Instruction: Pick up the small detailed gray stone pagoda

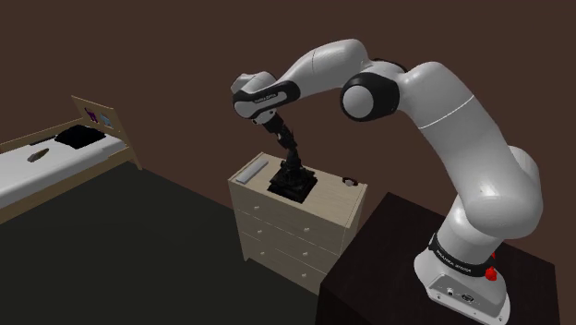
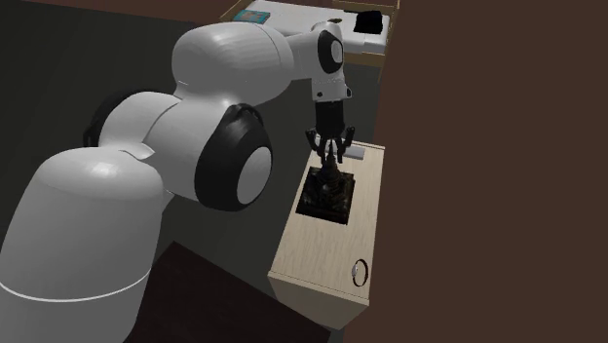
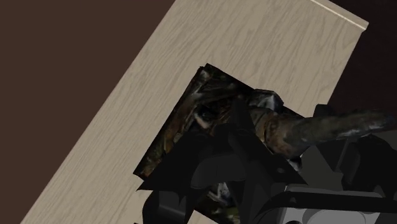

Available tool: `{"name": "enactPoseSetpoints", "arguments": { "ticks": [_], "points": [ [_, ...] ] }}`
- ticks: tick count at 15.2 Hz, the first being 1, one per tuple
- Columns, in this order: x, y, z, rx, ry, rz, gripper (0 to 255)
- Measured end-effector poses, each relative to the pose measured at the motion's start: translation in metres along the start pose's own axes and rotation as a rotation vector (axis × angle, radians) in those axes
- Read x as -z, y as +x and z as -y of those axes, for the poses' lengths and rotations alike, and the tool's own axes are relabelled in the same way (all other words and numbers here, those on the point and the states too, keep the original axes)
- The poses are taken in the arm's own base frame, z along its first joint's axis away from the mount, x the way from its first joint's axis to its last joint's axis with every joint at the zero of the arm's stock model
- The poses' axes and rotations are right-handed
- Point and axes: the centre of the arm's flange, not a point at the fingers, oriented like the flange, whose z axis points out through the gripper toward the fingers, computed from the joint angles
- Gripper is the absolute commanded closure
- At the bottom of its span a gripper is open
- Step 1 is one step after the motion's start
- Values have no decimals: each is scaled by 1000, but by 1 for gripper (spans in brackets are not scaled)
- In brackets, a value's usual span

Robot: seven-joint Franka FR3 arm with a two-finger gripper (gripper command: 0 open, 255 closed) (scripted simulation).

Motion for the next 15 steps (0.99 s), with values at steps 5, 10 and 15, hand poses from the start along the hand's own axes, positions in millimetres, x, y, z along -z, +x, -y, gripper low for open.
{"name": "enactPoseSetpoints", "arguments": {
  "ticks": [5, 10, 15],
  "points": [
    [17, -13, 2, 1, 0, 0, 255],
    [39, -30, 2, 1, 0, 0, 255],
    [59, -44, 4, 1, 0, 0, 255]
  ]
}}
